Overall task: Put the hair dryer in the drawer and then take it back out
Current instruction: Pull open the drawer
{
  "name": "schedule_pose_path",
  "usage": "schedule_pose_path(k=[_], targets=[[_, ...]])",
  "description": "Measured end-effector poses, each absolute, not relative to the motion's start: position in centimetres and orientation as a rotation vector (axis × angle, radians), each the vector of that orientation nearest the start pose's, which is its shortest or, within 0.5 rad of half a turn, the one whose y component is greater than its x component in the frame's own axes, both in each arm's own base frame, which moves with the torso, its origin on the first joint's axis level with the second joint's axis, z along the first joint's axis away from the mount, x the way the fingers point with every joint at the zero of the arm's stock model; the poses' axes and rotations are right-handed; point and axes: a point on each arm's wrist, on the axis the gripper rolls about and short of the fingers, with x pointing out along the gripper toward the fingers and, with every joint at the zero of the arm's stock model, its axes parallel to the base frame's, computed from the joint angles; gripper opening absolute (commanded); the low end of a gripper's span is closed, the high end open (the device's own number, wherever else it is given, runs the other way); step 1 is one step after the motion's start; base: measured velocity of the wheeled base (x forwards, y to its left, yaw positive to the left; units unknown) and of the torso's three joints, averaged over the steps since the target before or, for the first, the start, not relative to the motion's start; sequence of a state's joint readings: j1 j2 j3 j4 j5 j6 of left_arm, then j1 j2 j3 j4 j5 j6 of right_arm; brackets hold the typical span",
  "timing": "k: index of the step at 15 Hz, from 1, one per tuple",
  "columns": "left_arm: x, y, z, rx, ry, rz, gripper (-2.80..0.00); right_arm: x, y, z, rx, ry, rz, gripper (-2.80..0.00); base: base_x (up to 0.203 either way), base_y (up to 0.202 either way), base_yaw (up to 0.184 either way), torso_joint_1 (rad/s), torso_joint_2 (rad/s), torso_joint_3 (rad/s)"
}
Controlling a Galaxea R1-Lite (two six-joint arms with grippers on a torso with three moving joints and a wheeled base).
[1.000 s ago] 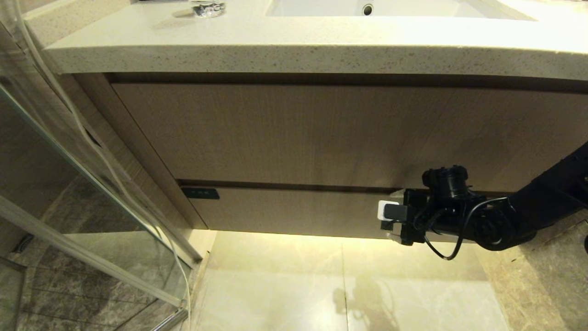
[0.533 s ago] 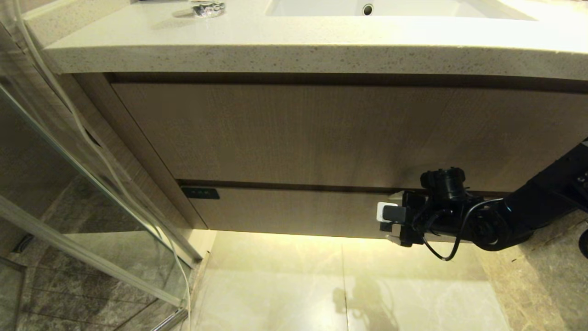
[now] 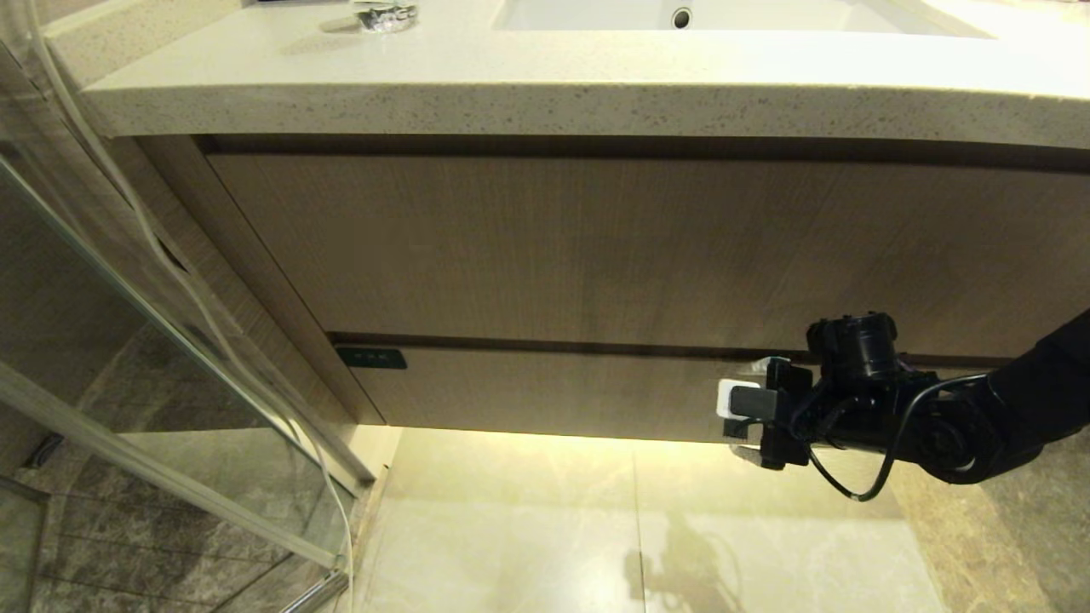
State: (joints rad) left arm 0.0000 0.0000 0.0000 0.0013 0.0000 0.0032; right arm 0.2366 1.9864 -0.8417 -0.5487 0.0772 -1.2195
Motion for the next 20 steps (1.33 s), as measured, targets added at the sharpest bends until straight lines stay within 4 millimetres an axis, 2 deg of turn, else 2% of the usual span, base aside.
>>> schedule_pose_path(k=[7, 20], targets=[[-2.3, 0.0, 7.5, 0.003, 0.002, 0.0, -2.8, 34.6, 8.6, 9.0, -1.21, 0.285, 0.596, 0.0, 0.0, 0.0, 0.0, 0.0, 0.0, 0.0], [-2.3, 0.0, 7.5, 0.003, 0.002, 0.0, -2.8, 37.7, 10.1, 7.1, -1.213, 0.215, 0.572, 0.0, 0.0, 0.0, 0.0, 0.0, 0.0, 0.0]])
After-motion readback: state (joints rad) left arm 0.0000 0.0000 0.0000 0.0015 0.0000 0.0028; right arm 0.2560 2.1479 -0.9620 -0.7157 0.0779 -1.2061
